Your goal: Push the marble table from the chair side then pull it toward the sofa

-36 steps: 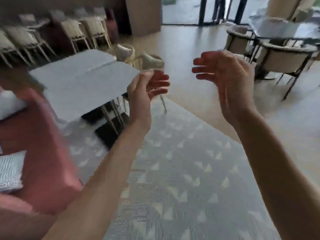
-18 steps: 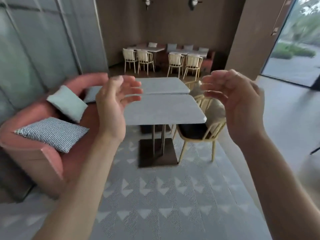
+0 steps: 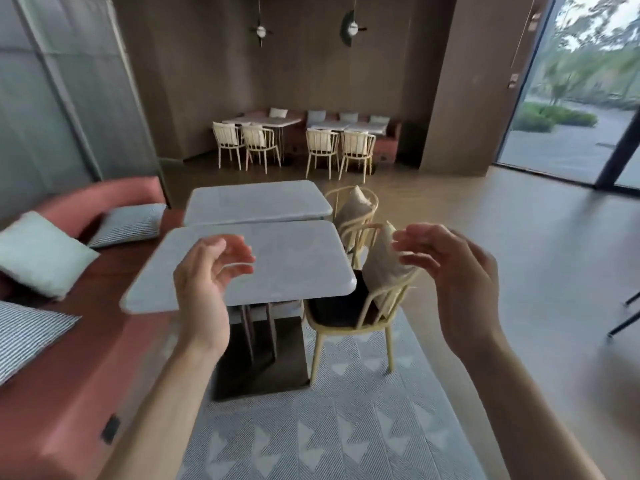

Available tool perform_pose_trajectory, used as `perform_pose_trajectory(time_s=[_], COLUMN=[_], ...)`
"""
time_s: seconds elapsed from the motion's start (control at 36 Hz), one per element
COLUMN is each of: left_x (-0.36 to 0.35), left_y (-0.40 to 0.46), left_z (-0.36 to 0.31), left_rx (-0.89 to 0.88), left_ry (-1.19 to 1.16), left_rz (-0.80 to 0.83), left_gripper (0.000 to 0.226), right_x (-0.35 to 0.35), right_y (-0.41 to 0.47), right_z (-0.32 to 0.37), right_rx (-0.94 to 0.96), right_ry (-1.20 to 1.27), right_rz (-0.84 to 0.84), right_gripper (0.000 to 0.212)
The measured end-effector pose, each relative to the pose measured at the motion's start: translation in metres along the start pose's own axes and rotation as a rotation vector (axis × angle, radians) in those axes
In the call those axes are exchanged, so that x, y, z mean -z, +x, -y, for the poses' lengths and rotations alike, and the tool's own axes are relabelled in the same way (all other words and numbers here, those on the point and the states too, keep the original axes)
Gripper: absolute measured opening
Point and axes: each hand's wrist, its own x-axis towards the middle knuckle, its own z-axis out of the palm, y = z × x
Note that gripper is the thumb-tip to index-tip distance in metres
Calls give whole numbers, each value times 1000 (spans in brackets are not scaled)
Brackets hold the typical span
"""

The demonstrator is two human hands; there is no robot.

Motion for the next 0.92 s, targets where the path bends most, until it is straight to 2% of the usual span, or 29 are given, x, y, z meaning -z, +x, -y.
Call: perform_pose_trajectory(time_s=[0.14,0.22,0.42,0.58,0.75,0.83,0.92], left_x=[-97,-152,-282,-399,-531,-581,-618], left_y=[69,94,135,162,190,208,228], left_z=[67,101,191,284,369,403,438], left_rx=[27,106,132,100,145,167,195], left_ry=[26,6,54,158,157,197,281], left_rz=[54,77,77,41,-11,-34,-131], left_gripper=[28,26,34,58,28,30,37], right_x=[47,80,188,276,343,374,405], right_y=[109,162,271,365,473,527,573], right_z=[-22,-26,-67,-126,-167,-183,-209], right_rx=[4,39,52,12,-137,-180,-235], right_ry=[-63,-85,-31,23,-6,10,-18], right_rz=[29,33,9,9,100,146,103], right_gripper=[26,28,29,58,35,33,36])
